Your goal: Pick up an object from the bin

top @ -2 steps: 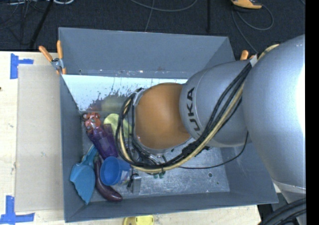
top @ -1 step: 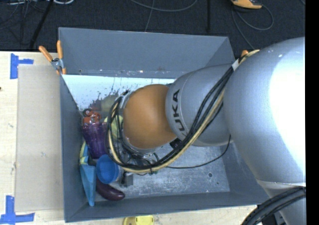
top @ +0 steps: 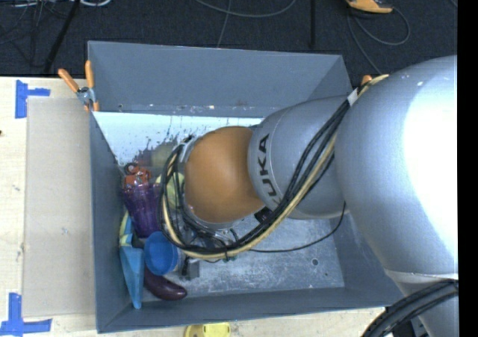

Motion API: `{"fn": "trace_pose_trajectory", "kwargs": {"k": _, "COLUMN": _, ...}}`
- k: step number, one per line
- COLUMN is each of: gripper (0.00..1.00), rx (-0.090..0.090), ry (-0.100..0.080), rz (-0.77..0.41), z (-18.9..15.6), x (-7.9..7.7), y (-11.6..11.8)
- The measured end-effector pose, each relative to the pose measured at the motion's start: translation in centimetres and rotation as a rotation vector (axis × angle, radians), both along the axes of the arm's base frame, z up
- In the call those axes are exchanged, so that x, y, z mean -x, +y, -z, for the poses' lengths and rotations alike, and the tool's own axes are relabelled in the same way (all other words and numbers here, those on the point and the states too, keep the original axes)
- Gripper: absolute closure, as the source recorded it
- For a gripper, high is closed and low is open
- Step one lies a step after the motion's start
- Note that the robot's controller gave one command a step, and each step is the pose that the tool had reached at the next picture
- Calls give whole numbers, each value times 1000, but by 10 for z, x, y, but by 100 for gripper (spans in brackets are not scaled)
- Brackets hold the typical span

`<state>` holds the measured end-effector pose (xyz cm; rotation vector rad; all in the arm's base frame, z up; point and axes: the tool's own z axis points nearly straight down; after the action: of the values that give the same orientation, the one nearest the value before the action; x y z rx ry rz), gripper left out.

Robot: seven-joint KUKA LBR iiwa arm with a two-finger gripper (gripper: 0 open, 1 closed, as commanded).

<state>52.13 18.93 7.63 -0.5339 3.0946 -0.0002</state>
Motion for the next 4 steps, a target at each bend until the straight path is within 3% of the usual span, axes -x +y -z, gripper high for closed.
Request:
{"fn": "trace_pose_trajectory", "kwargs": {"k": 1, "gripper": 100, "rx": 0, "ry": 0, "rz": 1, "z": 0, "x": 0, "y": 0}}
{"fn": "trace_pose_trajectory", "kwargs": {"k": 2, "gripper": 100, "rx": 2, "ry": 4, "rz": -35, "z": 3, "x": -13, "y": 5}}
{"fn": "trace_pose_trajectory", "kwargs": {"k": 3, "gripper": 100, "rx": -1, "ry": 2, "rz": -38, "z": -79, "x": -8, "y": -8}}
{"fn": "trace_pose_trajectory", "kwargs": {"k": 4, "gripper": 100, "rx": 0, "ry": 2, "rz": -37, "z": -79, "x": -8, "y": -8}}
